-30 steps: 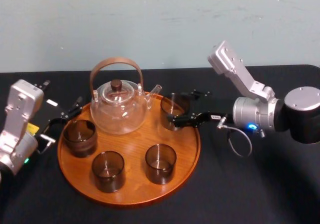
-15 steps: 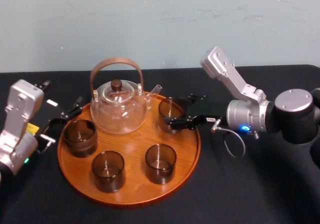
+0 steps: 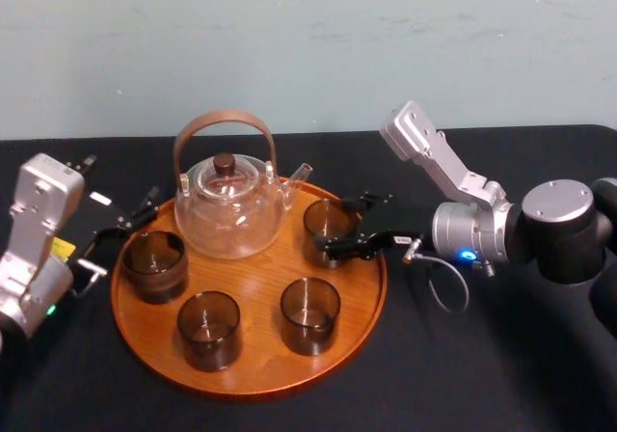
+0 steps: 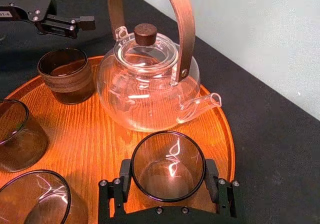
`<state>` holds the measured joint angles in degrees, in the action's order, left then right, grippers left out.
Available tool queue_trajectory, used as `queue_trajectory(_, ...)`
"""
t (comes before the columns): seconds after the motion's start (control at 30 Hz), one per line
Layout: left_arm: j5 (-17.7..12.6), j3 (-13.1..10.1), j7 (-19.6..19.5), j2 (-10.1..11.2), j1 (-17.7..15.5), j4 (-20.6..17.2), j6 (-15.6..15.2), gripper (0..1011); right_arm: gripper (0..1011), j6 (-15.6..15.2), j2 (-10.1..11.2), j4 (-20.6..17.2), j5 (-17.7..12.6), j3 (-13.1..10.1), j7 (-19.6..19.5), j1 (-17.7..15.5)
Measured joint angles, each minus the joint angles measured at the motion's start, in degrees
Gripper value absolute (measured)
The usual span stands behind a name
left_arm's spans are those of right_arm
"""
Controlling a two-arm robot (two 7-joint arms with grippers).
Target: Pick up the glass from the table and place it on the tray.
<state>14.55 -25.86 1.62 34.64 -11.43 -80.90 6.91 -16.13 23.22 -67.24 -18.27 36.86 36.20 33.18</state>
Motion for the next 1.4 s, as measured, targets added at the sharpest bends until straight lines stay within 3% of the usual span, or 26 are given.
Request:
queue_trajectory(0.8, 0.0, 0.0, 0.0, 0.0, 0.0, 0.0, 0.0, 1001, 898, 0.04, -0.51, 1.0, 0.58, -0.18, -0.52, -0.04)
queue_trajectory(1.0, 0.0, 0.0, 0.0, 0.0, 0.0, 0.0, 0.0, 1001, 1002, 0.03, -0.49, 0.98, 0.52, -0.19, -0.5, -0.04)
queue_trajectory(1.4, 0.0, 0.0, 0.0, 0.0, 0.0, 0.0, 0.0, 1001, 1002, -0.02, -0.45, 0.93, 0.46, -0.18, -0.44, -0.04)
